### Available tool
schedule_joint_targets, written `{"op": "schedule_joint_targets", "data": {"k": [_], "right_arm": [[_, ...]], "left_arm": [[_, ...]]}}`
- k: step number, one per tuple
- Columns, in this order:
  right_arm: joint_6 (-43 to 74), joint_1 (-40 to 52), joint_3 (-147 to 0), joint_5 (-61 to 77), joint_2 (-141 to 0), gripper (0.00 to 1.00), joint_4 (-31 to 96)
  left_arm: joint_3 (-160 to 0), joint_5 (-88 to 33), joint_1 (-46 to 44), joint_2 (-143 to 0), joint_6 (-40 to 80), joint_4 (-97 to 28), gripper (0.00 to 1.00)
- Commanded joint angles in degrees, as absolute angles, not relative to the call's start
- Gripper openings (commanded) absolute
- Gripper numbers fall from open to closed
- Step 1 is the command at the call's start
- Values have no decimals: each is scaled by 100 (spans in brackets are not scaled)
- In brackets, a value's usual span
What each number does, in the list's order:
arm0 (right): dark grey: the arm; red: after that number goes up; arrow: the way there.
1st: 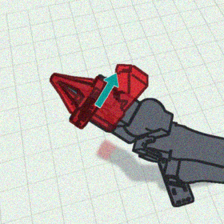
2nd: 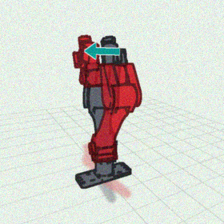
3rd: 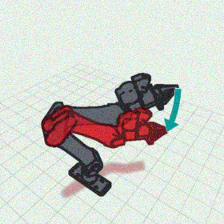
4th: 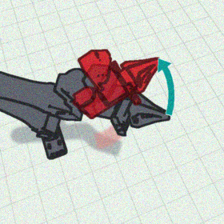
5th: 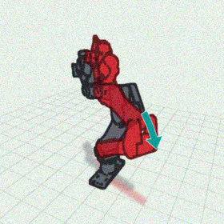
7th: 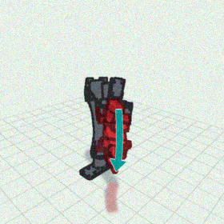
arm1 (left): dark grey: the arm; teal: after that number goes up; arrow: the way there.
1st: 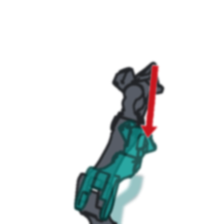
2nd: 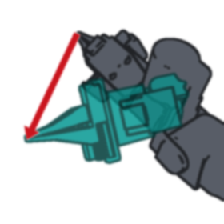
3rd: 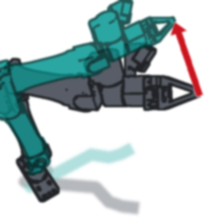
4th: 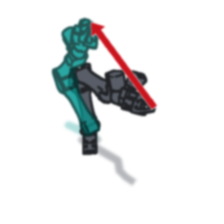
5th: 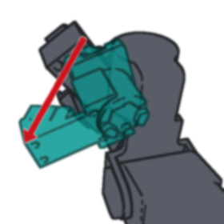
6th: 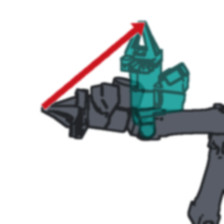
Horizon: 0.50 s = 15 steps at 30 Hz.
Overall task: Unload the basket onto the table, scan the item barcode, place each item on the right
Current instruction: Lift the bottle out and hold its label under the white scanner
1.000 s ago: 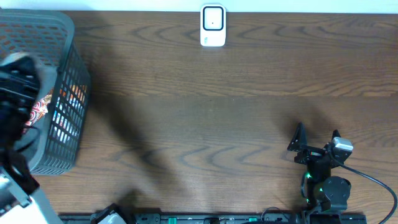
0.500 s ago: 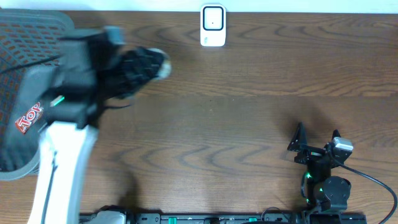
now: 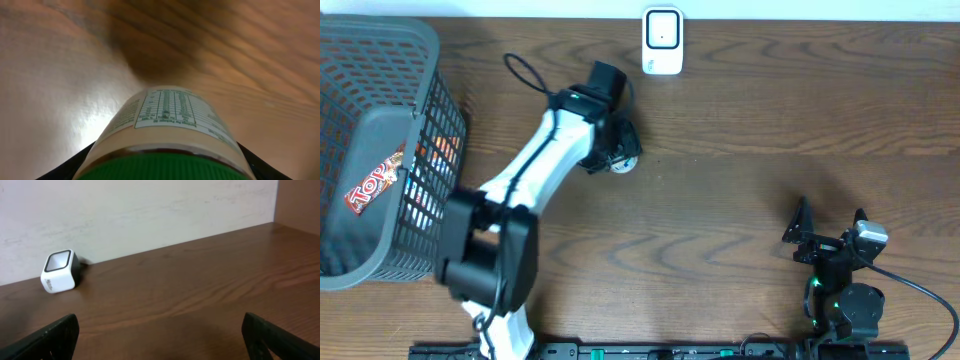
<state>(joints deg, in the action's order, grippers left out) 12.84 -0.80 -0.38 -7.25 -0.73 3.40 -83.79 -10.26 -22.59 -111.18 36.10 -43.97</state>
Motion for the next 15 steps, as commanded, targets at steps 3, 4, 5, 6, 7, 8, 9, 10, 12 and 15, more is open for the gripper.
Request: {"op": "schedule_joint_targets", "data": {"k": [3, 4, 5, 6, 7, 8, 9, 10, 12, 15], "right_arm": [[1326, -108, -32, -718, -54, 99, 362], [1323, -108, -32, -718, -54, 99, 362], [1323, -108, -32, -718, -54, 99, 362], [1323, -108, -32, -718, -56, 99, 362], [1323, -108, -32, -718, -54, 99, 362], [1323, -108, -32, -718, -54, 99, 362], [1323, -108, -32, -718, -54, 99, 362], [1323, -108, -32, -718, -56, 99, 362], [1323, -108, -32, -718, -54, 99, 362], [1323, -108, -32, -718, -56, 99, 362]], "left_arm": [[-8385, -156, -2628, -11373, 2965, -4091, 61], [-8385, -163, -2687, -11419, 2845, -4005, 62], [-8385, -163, -2744, -11478, 2773, -3953, 62], [-8385, -163, -2788, -11515, 2731, -3933, 63], [-8385, -163, -2827, -11577, 2657, -3933, 63], [-8381, -161, -2864, -11620, 2604, -3948, 63], [-8379, -161, -2888, -11664, 2591, -3970, 63], [-8379, -161, -2908, -11690, 2591, -3990, 63], [-8379, -165, -2926, -11692, 2591, -4001, 63], [-8379, -167, -2928, -11684, 2589, -4021, 63]]}}
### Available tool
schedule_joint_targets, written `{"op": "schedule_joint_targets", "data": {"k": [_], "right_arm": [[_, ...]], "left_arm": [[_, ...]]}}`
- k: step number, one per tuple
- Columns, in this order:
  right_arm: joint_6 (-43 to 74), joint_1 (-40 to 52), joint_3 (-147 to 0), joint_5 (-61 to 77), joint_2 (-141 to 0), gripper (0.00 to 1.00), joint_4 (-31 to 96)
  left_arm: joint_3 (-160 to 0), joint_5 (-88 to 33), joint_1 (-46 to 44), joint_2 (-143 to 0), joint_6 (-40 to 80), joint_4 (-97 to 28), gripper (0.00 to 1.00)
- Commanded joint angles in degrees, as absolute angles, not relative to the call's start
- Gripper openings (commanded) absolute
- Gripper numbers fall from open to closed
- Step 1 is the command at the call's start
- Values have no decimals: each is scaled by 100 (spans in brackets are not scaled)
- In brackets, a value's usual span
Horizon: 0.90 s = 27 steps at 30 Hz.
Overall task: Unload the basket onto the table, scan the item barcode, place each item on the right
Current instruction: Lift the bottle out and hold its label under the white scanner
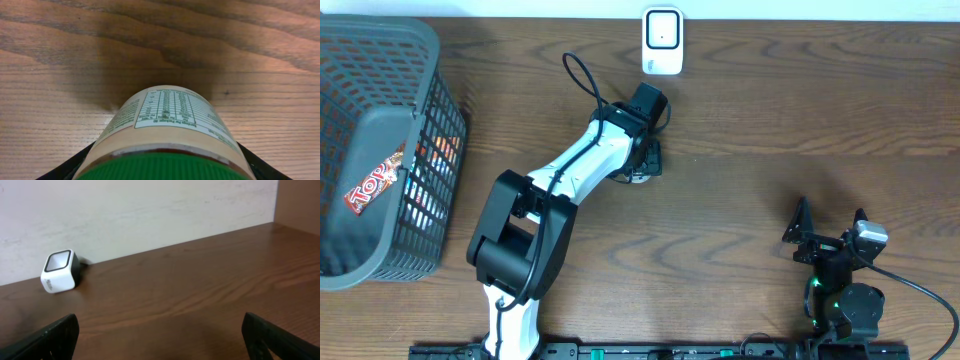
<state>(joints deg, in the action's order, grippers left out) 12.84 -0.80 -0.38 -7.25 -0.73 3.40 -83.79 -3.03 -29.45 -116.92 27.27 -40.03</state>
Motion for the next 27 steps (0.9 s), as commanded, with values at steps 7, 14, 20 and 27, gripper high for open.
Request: {"op": "schedule_joint_targets", "data": {"k": [7, 14, 20, 27], "right_arm": [[1323, -108, -32, -718, -54, 99, 362], [1323, -108, -32, -718, -54, 99, 362], [1323, -108, -32, -718, -56, 99, 362], [1323, -108, -32, -718, -54, 99, 362]], "left_arm": [[-8346, -163, -2932, -11686, 2401, -4375, 63], [-8346, -154, -2932, -11686, 3238, -4644, 63], [-8331, 8, -2934, -11686, 5124, -4641, 66], [-8086, 279, -2934, -11688, 5690, -4421, 67]]}}
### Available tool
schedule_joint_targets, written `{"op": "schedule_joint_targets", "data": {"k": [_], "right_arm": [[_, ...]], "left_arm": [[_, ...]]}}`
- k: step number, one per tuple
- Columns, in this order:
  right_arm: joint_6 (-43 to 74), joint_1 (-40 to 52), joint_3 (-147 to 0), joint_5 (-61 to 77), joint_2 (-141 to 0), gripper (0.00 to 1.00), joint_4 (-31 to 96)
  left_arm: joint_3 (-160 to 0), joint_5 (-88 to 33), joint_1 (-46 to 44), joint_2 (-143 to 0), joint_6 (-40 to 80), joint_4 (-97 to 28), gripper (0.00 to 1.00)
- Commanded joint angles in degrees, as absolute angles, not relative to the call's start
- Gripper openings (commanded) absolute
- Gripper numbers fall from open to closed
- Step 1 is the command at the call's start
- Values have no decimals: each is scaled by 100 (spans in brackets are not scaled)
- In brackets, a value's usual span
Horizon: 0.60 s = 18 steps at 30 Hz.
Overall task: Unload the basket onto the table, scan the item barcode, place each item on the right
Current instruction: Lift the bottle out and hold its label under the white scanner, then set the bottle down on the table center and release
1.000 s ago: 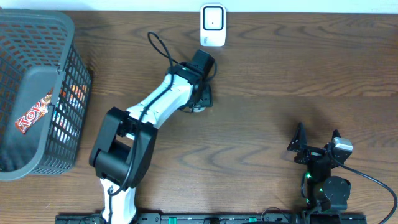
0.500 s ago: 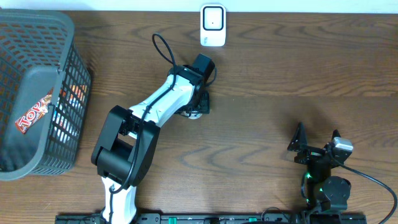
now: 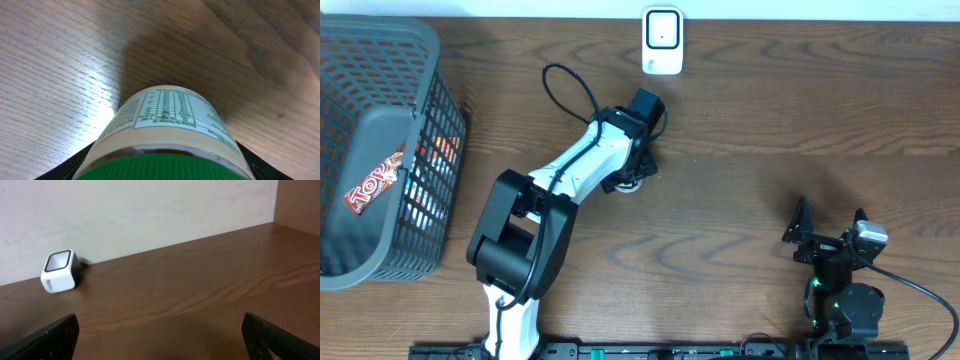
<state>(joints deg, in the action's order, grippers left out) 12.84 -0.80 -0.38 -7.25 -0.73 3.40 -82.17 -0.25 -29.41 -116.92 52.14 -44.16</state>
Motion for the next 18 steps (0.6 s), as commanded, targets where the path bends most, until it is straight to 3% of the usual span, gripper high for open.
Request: {"op": "schedule_joint_targets", "data": {"k": [1, 4, 5, 6, 18], "right_arm": [[1323, -108, -32, -718, -56, 99, 362], [1323, -108, -32, -718, -54, 99, 362], [1323, -108, -32, -718, -56, 99, 362], [1326, -108, -32, -718, -56, 99, 362], [1323, -108, -32, -718, -54, 99, 362]], "left_arm": [[-8051, 366, -2934, -11688, 5680, -4436, 67], [-8016, 576, -2934, -11688, 5269, -4466, 71], [-8029, 646, -2932, -11679, 5081, -4469, 85], [-8062, 705, -2919, -11664, 4915, -4493, 89], [-10359, 714, -2803, -10060, 2252, -5699, 91]]}}
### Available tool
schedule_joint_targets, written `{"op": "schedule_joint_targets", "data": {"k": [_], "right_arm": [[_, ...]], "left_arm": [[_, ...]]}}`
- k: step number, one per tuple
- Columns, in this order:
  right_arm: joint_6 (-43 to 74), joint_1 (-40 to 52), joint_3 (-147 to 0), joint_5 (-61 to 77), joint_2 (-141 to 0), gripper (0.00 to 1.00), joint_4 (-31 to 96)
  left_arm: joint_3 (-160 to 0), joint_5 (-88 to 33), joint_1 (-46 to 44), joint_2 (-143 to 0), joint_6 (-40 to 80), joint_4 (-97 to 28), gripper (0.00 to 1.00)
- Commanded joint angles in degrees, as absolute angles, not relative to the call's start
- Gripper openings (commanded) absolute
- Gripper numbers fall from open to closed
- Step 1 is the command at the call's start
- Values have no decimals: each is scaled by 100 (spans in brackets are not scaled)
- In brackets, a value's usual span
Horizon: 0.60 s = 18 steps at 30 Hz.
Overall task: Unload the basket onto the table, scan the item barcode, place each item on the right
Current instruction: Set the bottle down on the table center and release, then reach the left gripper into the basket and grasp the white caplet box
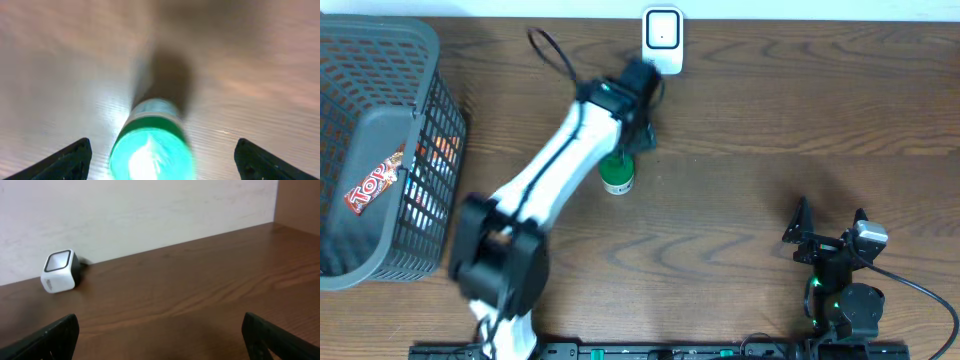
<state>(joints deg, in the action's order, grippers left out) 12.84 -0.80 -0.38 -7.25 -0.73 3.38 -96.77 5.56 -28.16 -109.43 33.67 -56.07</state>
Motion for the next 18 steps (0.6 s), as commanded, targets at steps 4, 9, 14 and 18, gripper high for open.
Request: {"op": "schedule_joint_targets", "data": {"k": [4, 9, 14, 18], "right_arm": [[1323, -108, -32, -718, -56, 99, 362], [1323, -108, -32, -718, -56, 99, 362], [1326, -108, -32, -718, -56, 99, 362], [1323, -108, -32, -718, -56, 99, 362]], "left_arm": [[-10986, 1118, -2766, -8973, 1542, -5647, 91], [-11142, 3041, -2268, -7658, 1529, -5502, 37], [-11098, 3369, -958, -6978, 1594, -5649, 83], [-11000, 3371, 268, -6995, 1664, -5931, 91]]}}
